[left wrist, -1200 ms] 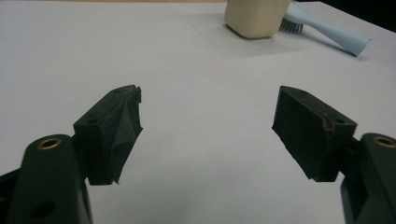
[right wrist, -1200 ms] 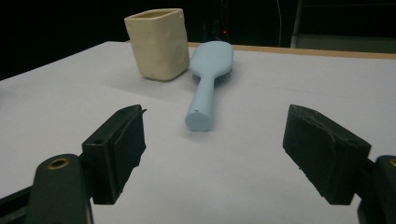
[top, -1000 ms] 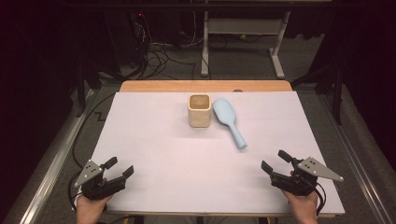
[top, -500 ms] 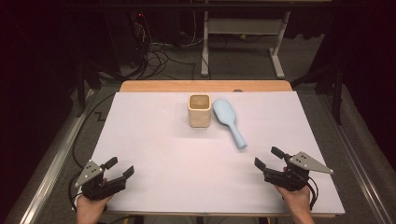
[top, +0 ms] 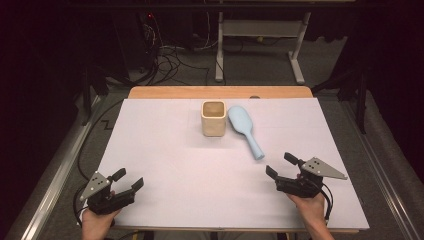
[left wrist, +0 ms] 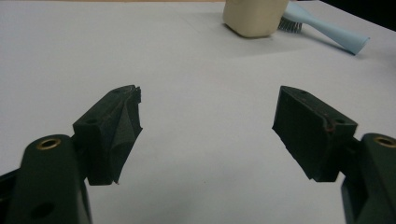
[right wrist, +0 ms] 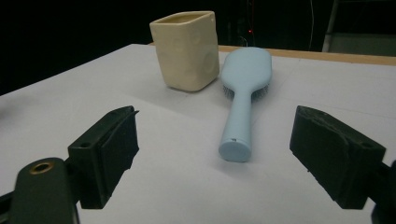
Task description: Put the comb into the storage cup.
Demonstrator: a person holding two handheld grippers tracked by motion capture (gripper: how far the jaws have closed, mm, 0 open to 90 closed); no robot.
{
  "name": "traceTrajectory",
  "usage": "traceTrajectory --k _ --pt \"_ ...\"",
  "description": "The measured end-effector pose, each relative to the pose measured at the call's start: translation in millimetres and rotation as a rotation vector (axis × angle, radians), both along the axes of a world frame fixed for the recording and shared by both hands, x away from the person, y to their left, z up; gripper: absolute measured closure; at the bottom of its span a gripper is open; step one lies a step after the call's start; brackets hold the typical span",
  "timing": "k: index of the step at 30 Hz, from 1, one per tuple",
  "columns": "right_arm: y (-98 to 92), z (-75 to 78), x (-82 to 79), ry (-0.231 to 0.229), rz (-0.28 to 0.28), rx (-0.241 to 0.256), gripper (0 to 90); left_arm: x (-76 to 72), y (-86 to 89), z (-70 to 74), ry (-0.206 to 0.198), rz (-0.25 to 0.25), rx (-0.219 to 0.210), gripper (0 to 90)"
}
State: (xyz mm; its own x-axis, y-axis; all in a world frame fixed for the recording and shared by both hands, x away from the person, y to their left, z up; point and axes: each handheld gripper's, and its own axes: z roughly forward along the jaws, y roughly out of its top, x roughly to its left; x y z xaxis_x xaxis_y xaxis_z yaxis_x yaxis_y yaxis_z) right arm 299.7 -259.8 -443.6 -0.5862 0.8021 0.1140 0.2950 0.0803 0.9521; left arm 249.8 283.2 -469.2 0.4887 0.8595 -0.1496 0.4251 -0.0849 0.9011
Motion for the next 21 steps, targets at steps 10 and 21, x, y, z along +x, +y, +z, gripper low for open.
traceTrajectory --k 10,21 --pt "6.7 1.3 11.1 0.013 -0.005 0.032 15.5 0.3 -0.1 0.0 0.001 -0.005 -0.002 23.8" --pt "11.2 1.4 22.9 0.008 -0.030 0.012 15.5 0.7 0.1 -0.1 0.002 -0.004 -0.005 23.7"
